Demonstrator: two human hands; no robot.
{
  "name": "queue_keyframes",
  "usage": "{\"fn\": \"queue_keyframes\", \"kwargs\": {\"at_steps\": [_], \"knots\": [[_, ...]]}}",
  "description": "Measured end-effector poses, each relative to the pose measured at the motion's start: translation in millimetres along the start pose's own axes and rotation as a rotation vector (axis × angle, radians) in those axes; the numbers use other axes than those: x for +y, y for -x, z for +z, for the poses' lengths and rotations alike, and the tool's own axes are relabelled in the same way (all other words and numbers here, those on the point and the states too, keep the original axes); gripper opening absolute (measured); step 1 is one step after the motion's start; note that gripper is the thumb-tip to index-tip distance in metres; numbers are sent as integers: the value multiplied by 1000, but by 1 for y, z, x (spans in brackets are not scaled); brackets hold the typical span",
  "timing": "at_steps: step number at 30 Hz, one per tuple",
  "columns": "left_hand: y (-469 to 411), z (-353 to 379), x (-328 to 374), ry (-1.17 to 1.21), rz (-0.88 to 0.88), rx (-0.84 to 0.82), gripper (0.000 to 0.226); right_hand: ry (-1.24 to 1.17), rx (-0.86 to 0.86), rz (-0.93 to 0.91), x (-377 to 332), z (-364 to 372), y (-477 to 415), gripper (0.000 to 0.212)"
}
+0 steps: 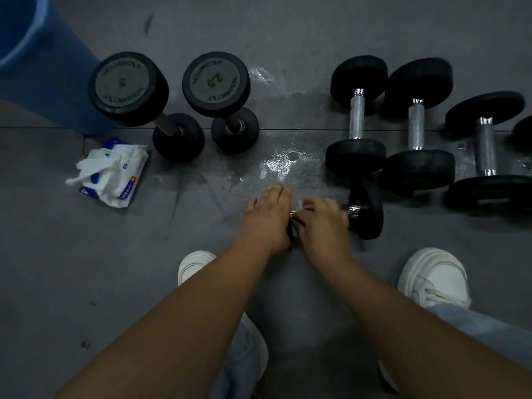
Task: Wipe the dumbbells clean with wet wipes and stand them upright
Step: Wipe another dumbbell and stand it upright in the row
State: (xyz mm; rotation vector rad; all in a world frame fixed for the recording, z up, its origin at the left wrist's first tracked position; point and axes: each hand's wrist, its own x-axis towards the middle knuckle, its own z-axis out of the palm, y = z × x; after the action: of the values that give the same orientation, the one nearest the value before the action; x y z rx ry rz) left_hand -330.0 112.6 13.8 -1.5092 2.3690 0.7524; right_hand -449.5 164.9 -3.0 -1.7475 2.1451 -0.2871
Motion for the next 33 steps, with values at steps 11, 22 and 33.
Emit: {"fn": "queue_keyframes", "kwargs": {"at_steps": [11,22,33], "knots": [[1,-4,1,30,-4,-19,96,89,-208,-37,2,8,-14,37],[2,-6,1,10,4,-34,104,297,-303,-65,-6,5,-10,57],[3,-4,2,-10,-1,-36,110,-1458,-85,1177,-22,43,19,24]]}}
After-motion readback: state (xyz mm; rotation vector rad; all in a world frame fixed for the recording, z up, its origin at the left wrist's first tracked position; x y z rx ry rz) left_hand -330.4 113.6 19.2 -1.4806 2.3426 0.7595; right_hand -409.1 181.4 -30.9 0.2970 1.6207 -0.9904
